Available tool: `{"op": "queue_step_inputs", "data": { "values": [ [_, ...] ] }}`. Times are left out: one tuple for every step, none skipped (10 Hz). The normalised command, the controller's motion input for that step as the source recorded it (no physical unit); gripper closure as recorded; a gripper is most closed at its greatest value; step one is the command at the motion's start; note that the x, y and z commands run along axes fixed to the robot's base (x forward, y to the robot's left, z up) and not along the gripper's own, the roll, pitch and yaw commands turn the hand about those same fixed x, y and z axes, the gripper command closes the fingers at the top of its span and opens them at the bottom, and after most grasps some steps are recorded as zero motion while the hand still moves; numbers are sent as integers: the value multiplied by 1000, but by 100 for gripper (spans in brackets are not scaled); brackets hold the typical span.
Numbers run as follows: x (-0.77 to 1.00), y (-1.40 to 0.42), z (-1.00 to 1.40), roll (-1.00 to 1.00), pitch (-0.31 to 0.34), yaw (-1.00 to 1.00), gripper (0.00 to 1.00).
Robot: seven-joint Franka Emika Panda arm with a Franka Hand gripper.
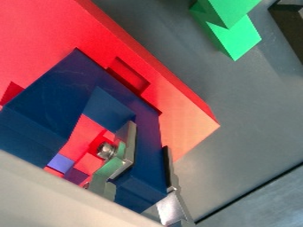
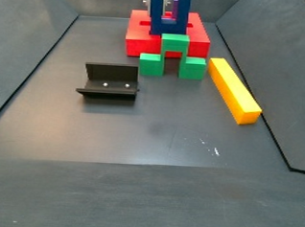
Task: Pick up the blue object. Move up. Move to above the board. Insert the blue object.
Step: Insert the blue object.
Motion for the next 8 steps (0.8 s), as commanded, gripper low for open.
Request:
{"op": "queue_step_inputs", "data": {
  "values": [
    [-209, 26, -89, 6, -21, -103, 100],
    [-69, 0, -40, 0, -70, 0, 100],
    [0, 0, -117, 0, -87, 66, 100],
    [0, 0, -231, 0, -80, 231, 100],
    [60, 0, -237, 0, -64, 191, 100],
    [6, 0, -163, 0, -54, 149, 100],
    [0, -6, -129, 0, -69, 109, 100],
    [0, -6, -263, 20, -116, 100, 100]
  ]
}}
